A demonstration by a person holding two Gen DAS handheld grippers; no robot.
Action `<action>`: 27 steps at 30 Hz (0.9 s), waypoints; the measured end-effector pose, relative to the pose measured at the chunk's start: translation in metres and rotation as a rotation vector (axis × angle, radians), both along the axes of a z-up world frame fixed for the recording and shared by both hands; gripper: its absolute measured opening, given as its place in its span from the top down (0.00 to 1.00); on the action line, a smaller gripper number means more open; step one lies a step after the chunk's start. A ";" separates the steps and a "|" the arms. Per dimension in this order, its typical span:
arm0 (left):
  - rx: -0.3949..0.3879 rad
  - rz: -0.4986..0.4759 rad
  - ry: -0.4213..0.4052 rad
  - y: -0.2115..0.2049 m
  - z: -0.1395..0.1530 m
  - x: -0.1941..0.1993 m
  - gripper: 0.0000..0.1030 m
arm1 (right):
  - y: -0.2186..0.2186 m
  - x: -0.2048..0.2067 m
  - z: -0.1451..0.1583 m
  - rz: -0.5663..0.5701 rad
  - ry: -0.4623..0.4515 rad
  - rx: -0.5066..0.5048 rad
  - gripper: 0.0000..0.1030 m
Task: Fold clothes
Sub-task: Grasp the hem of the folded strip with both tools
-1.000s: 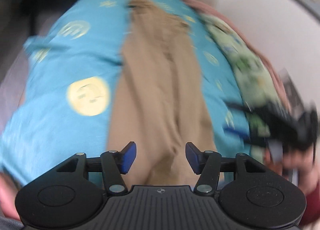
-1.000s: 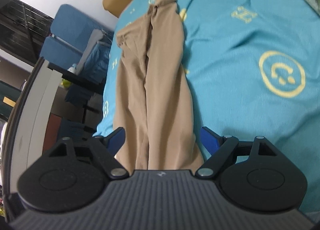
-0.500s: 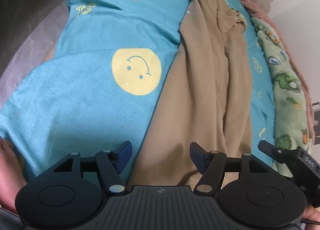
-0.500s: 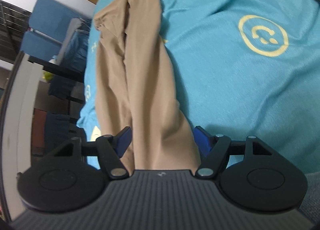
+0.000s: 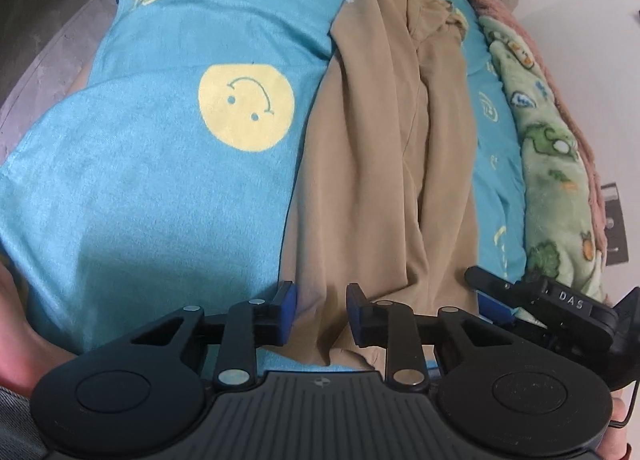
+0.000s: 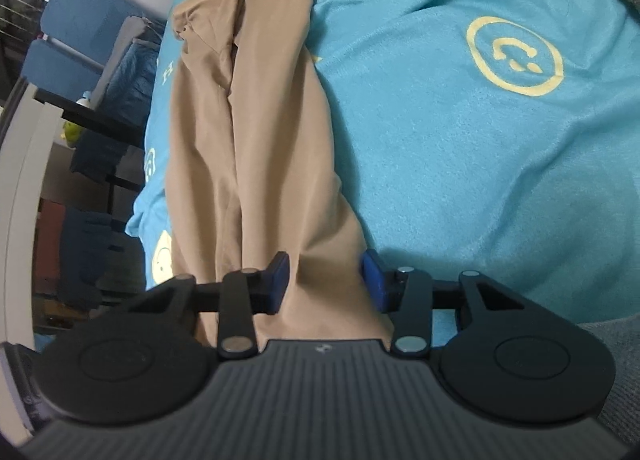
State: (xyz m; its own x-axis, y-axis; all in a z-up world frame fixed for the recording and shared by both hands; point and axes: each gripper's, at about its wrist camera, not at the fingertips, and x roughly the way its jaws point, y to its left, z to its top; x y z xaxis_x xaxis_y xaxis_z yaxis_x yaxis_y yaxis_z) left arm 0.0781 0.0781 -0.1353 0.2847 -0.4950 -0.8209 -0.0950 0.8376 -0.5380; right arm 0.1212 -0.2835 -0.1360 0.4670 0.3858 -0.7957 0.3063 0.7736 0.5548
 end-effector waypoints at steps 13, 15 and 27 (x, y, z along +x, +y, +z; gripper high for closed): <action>0.016 -0.078 0.020 -0.016 -0.007 0.010 0.44 | 0.011 0.007 -0.008 0.072 0.058 -0.035 0.42; 0.026 -0.092 0.017 -0.019 -0.007 0.010 0.44 | 0.012 0.007 -0.008 0.083 0.060 -0.042 0.41; 0.056 -0.094 -0.010 -0.028 -0.004 0.017 0.86 | 0.023 0.007 -0.005 0.164 0.073 -0.096 0.43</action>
